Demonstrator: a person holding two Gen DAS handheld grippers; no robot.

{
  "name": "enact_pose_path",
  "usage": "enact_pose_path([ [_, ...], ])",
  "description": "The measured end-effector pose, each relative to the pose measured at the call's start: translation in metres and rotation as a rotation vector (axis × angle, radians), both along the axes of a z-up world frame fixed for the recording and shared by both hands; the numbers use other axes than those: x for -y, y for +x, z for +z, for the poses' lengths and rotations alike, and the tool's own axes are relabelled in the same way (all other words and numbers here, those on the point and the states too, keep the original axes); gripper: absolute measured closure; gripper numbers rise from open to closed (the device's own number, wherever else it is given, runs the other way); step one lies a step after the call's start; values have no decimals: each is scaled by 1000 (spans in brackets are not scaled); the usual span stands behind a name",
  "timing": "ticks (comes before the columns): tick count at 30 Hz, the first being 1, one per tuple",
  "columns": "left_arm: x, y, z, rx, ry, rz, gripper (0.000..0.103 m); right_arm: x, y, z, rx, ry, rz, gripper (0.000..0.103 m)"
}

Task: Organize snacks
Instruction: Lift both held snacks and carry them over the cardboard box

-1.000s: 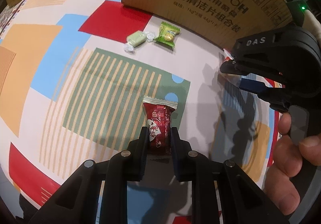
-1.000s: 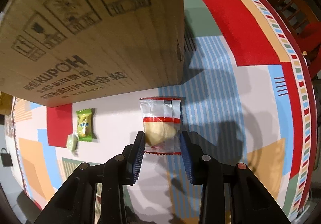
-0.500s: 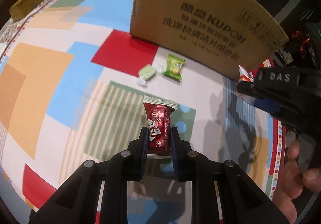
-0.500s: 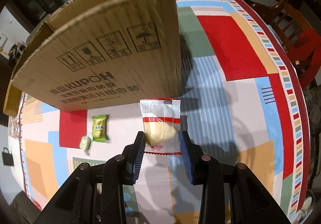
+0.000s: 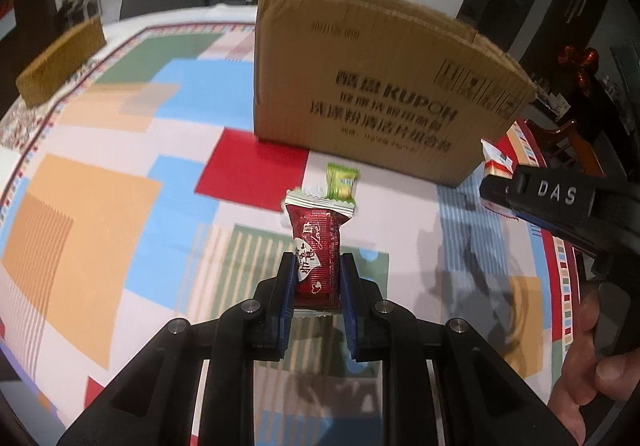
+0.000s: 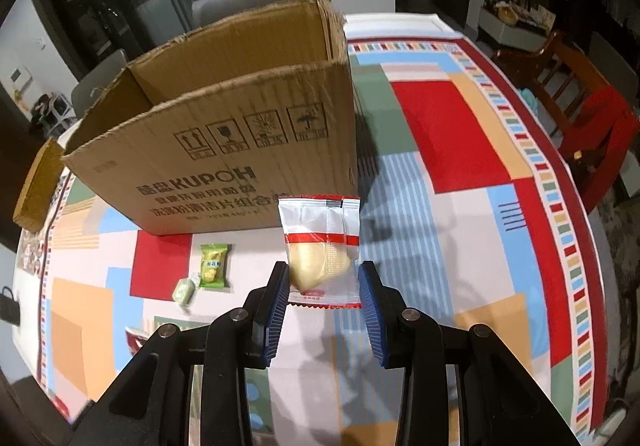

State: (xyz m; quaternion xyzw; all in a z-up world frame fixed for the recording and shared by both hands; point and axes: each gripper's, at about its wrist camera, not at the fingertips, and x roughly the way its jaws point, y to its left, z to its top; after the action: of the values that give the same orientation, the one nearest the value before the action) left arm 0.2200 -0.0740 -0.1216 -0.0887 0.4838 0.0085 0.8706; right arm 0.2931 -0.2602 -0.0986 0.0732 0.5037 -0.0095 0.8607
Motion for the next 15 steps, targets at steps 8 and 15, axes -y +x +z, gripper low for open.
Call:
enact_pose_path([
  [8, -9, 4, 20, 110, 65, -20, 81, 1, -5, 13, 111, -42, 8, 66],
  [15, -12, 3, 40, 209, 106, -52, 81, -1, -13, 29, 210, -94, 25, 66],
])
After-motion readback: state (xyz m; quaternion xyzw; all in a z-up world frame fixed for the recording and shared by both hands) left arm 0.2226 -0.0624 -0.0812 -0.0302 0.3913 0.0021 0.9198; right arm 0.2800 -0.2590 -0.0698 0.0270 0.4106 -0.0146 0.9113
